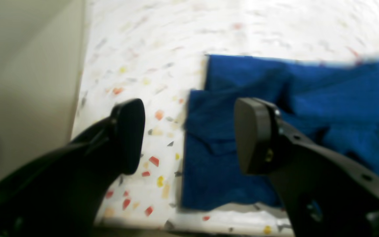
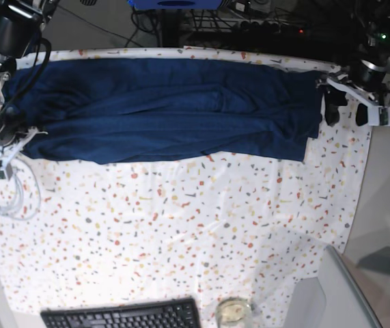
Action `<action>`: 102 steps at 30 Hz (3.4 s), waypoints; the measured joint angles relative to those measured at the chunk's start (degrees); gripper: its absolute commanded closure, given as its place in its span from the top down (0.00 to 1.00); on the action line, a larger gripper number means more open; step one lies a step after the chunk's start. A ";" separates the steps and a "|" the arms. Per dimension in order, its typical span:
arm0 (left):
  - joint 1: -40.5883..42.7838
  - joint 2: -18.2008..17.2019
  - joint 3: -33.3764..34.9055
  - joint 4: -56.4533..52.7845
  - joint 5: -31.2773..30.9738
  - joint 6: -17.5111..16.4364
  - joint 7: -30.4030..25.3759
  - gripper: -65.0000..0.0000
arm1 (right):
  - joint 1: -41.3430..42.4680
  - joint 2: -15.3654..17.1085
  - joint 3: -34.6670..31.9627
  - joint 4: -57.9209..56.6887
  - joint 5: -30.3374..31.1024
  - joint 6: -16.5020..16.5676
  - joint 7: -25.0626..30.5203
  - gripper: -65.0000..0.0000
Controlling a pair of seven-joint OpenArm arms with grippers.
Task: Layout the t-shirt on the table in an organized manner, then fold the t-shirt properly
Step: 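Pull the strip ends apart with both grippers to straighten it, then regrasp the strip end with the left gripper and tug it outward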
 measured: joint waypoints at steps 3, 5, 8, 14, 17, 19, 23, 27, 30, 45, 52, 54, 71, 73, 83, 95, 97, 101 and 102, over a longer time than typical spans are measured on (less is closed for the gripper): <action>0.24 -4.20 -1.57 -7.10 -9.11 -0.13 -0.24 0.63 | -0.31 0.09 0.02 0.00 -0.04 0.00 0.00 0.00; -0.15 -6.86 -0.79 -12.13 -12.79 -3.41 -0.52 0.63 | -0.63 -0.02 0.02 0.00 -0.07 0.00 -0.04 0.00; -1.97 -8.44 0.22 -17.14 -13.27 -6.71 -0.17 0.63 | -0.68 -1.44 0.00 0.02 -0.13 0.00 0.02 0.00; -6.10 -8.72 0.04 -22.49 -13.27 -6.45 -0.52 0.63 | -0.68 -1.88 -0.17 0.02 -0.07 0.07 0.17 0.00; -6.34 -8.61 0.46 -22.40 -13.22 -6.47 -0.24 0.62 | -0.72 -2.12 -0.20 0.04 -0.04 0.07 0.20 0.00; -6.34 -8.61 0.44 -21.92 -13.27 -6.47 -0.33 0.62 | -0.70 -2.34 -0.20 0.04 -0.02 0.04 0.26 0.00; -6.32 -8.61 0.44 -22.03 -13.25 -6.47 -0.09 0.29 | -0.81 -2.29 -0.20 0.04 -0.04 0.07 0.20 0.00; -6.51 -8.76 0.39 -22.14 -13.25 -6.47 0.09 0.00 | -0.81 -2.34 -0.17 0.04 -0.04 0.07 0.22 0.00; -6.54 -9.16 1.57 -22.14 -12.09 -6.47 -0.17 0.00 | -0.81 -2.38 -0.20 0.04 -0.02 0.07 0.22 0.00; -8.00 -8.72 1.29 -27.65 -8.09 -6.49 -0.09 0.89 | -0.81 -2.49 -0.20 0.04 -0.02 0.07 0.22 0.00; -11.76 -8.74 1.40 -33.66 -8.46 -6.47 -0.28 0.89 | -0.81 -2.47 -0.20 0.04 -0.04 0.07 0.22 0.00; -12.11 -8.74 1.38 -34.67 -8.52 -6.49 -0.39 0.89 | -0.83 -2.47 -0.17 0.04 -0.04 0.07 0.22 0.00; -15.08 -5.73 1.42 -33.77 -8.07 -6.47 2.36 0.89 | -0.81 -2.47 -0.20 0.04 -0.04 0.07 0.22 0.00; -15.23 -6.54 3.93 -34.84 -8.50 -6.38 1.05 0.89 | -0.79 -2.47 -0.20 0.04 -0.02 0.07 0.22 0.00; -15.87 -5.09 10.03 -35.32 -9.90 -6.49 -0.15 0.73 | -0.81 -2.34 -0.20 0.04 -0.04 0.07 0.20 0.00; -15.89 -6.51 4.15 -35.65 -8.09 -6.54 2.95 0.00 | -0.83 -2.49 -0.20 0.04 -0.04 0.07 0.20 0.00; -15.85 -8.20 3.02 -35.65 -7.96 -6.47 2.91 0.00 | -0.83 -2.49 -0.20 0.04 -0.02 0.07 0.22 0.00; -15.34 -11.34 2.82 -34.60 -7.65 -6.47 -1.86 0.00 | -0.83 -2.49 -0.20 0.04 -0.04 0.09 0.20 0.00; -14.67 -11.69 2.89 -33.77 -7.61 -6.47 -2.93 0.00 | -0.83 -2.49 -0.20 0.04 -0.02 0.07 0.20 0.00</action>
